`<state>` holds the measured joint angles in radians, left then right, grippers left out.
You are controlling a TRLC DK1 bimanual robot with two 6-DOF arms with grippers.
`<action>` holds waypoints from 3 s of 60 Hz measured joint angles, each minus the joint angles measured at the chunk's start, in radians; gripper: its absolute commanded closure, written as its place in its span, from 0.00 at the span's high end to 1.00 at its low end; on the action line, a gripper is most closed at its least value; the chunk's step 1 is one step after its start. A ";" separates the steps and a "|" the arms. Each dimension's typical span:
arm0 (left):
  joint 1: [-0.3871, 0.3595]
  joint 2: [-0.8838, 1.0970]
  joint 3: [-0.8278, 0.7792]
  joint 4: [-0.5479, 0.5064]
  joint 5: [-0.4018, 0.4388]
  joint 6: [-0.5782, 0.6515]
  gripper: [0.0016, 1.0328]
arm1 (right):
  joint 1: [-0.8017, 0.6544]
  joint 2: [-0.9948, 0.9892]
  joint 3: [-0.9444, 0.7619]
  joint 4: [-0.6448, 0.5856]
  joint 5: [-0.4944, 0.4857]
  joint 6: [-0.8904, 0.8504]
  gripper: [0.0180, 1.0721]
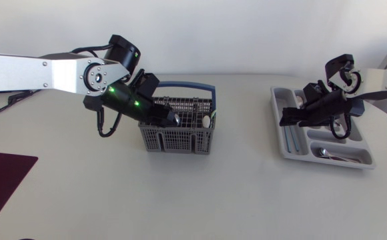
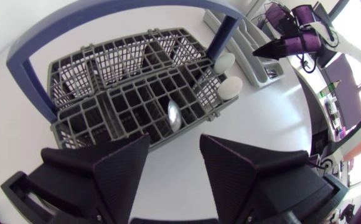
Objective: Transfer all utensils from the basket to the drawer tray.
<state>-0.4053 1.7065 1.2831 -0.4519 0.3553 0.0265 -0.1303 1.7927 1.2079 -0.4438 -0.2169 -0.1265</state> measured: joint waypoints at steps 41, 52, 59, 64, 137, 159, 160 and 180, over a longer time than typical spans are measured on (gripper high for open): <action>-0.021 0.062 0.016 0.097 -0.021 -0.005 0.35 | 0.212 -0.211 -0.121 -0.009 0.058 0.027 0.91; -0.028 0.062 0.016 0.107 -0.021 -0.008 0.29 | 0.250 -0.213 -0.130 -0.010 0.067 0.029 0.91; -0.030 0.062 0.016 0.109 -0.021 -0.008 0.23 | 0.262 -0.222 -0.130 -0.009 0.077 0.030 0.91; -0.030 0.062 0.016 0.113 -0.021 -0.008 0.19 | 0.269 -0.225 -0.131 -0.008 0.085 0.030 0.91; 0.108 -0.196 -0.003 0.101 0.291 -0.129 0.03 | 0.358 -0.372 -0.189 -0.006 0.096 0.018 0.91; 0.039 -0.275 -0.085 0.094 0.465 -0.069 0.03 | 0.420 -0.608 -0.240 0.003 -0.169 -0.093 0.92; 0.034 -0.275 -0.090 0.093 0.473 -0.066 0.03 | 0.426 -0.618 -0.245 0.002 -0.180 -0.099 0.92; -0.064 -0.275 -0.101 0.013 0.565 0.013 0.03 | 0.575 -0.684 -0.350 0.006 -0.301 -0.198 0.90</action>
<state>-0.4694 1.4311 1.1816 -0.4393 0.9207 0.0395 0.4442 1.1091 0.8577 -0.4377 -0.5175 -0.3241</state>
